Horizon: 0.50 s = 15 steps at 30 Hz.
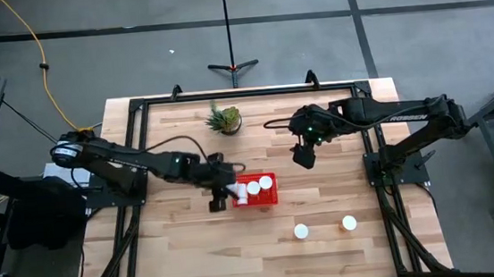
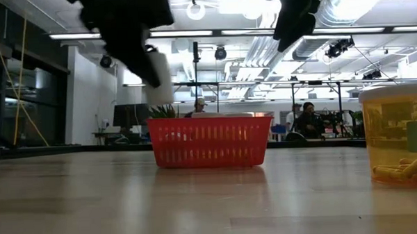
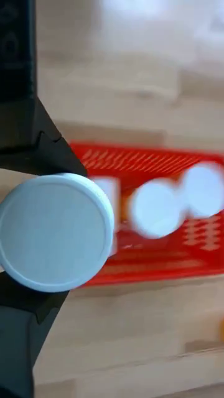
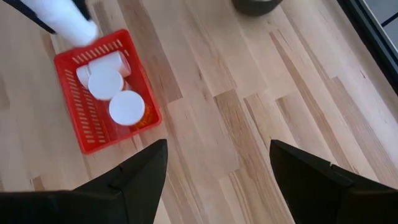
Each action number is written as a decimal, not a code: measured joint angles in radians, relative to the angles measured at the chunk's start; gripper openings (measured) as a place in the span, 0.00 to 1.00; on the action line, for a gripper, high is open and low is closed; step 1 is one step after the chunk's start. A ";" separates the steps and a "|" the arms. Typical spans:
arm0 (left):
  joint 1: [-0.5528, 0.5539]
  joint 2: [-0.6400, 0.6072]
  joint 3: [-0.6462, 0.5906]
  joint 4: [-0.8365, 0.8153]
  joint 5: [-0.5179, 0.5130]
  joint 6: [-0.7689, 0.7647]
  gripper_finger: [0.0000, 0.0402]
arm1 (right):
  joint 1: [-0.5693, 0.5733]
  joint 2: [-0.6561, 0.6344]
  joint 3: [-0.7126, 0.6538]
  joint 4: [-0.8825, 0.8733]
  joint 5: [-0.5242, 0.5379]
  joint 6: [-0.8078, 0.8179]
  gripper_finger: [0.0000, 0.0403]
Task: Pick and place pill bottles into a basket
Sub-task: Put the white pill bottle into the red bin
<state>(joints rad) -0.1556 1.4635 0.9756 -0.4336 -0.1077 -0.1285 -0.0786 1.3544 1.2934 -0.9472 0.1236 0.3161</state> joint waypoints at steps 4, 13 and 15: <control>0.041 0.000 0.029 0.059 0.040 0.047 0.56 | 0.000 0.000 0.000 0.012 0.001 0.000 0.68; 0.044 0.018 0.060 0.190 0.054 0.053 0.58 | -0.027 0.000 0.000 0.013 0.036 -0.006 0.68; 0.044 0.040 0.059 0.209 0.077 0.049 0.58 | -0.049 0.000 0.000 0.032 0.037 -0.010 0.68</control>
<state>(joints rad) -0.1112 1.5033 1.0349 -0.2248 -0.0308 -0.0794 -0.1278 1.3544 1.2934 -0.9149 0.1608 0.3059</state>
